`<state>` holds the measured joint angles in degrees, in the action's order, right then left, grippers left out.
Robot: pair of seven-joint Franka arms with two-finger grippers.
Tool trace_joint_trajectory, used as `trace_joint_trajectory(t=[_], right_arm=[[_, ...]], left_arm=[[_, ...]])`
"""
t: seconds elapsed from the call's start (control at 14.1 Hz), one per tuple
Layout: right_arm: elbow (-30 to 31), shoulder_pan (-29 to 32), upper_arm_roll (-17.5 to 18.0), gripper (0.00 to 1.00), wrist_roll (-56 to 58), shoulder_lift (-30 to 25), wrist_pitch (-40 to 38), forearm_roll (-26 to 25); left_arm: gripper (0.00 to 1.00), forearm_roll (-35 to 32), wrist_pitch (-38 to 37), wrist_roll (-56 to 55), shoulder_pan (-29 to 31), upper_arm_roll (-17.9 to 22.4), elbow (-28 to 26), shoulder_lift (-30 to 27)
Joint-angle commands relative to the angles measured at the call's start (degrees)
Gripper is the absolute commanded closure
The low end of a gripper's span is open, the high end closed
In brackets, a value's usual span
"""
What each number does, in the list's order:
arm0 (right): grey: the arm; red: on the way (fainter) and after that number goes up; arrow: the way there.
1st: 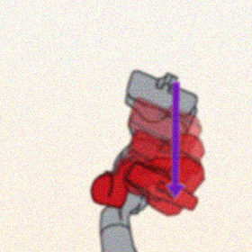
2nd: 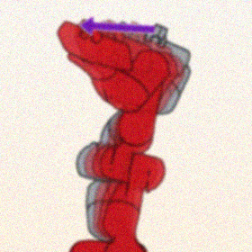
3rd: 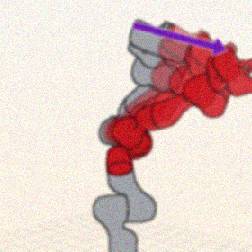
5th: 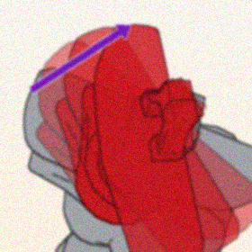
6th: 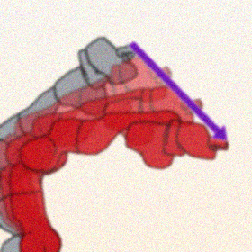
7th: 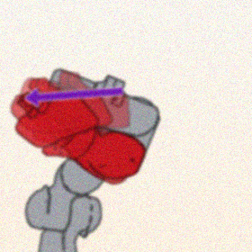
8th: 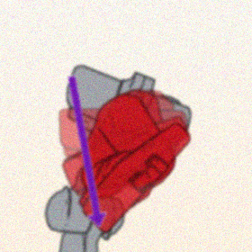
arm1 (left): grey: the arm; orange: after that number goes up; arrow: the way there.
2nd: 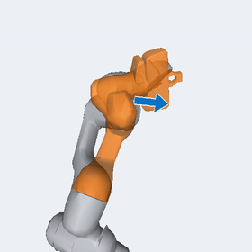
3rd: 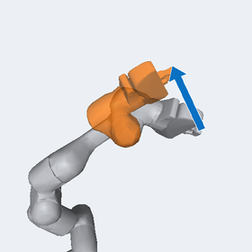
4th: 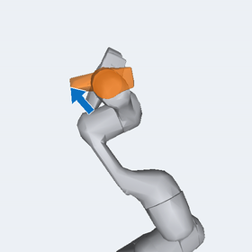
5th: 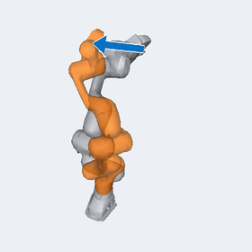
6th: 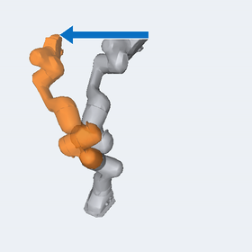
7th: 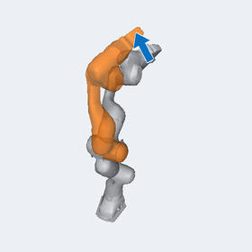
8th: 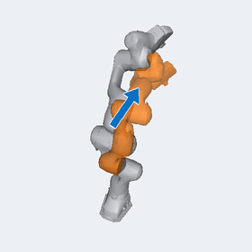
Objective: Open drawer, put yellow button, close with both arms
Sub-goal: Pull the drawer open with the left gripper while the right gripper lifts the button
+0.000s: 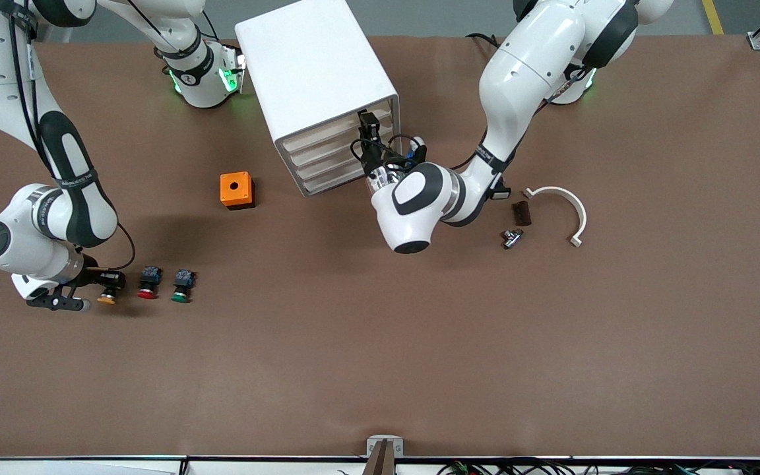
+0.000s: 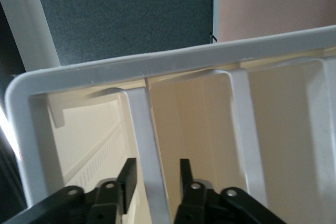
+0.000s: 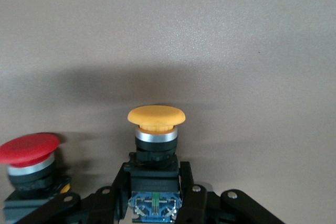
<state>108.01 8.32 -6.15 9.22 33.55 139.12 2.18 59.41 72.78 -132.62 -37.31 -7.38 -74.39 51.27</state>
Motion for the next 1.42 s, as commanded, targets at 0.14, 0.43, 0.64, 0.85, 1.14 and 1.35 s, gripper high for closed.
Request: trace_joint_trajectory(t=[0.14, 0.43, 0.64, 0.85, 1.14, 1.35], right_arm=[[-2.37, 0.38, 0.97, 1.0, 0.19, -5.58, -9.11, 1.85], [-3.95, -0.85, 1.06, 1.0, -2.7, -10.59, -17.98, 4.85], [-4.3, -2.69, 1.06, 1.0, -8.06, -14.55, -23.52, 4.85], [-3.95, -5.24, 1.06, 1.0, -14.82, -18.77, -28.54, 5.03], [-3.95, -8.58, 1.06, 1.0, -22.82, -23.52, -32.94, 5.73], [-3.78, -11.91, 1.06, 1.0, -30.11, -26.33, -35.31, 5.9]], left_arm=[[0.81, 1.58, -0.18, -0.8, -0.92, 0.17, 0.21, 0.58], [0.87, 1.67, -0.09, -0.98, -0.66, 0.26, 0.21, 0.93], [0.87, 1.67, -0.09, -0.98, -0.3, 0.44, 0.21, 1.02], [0.87, 1.76, -0.09, -0.98, 0.13, 0.79, 0.3, 1.02], [0.87, 1.94, -0.01, -1.06, 2.15, 0.96, 0.3, 1.11], [0.87, 2.28, 0.78, -1.06, 4.44, 0.96, 0.39, 1.11]])
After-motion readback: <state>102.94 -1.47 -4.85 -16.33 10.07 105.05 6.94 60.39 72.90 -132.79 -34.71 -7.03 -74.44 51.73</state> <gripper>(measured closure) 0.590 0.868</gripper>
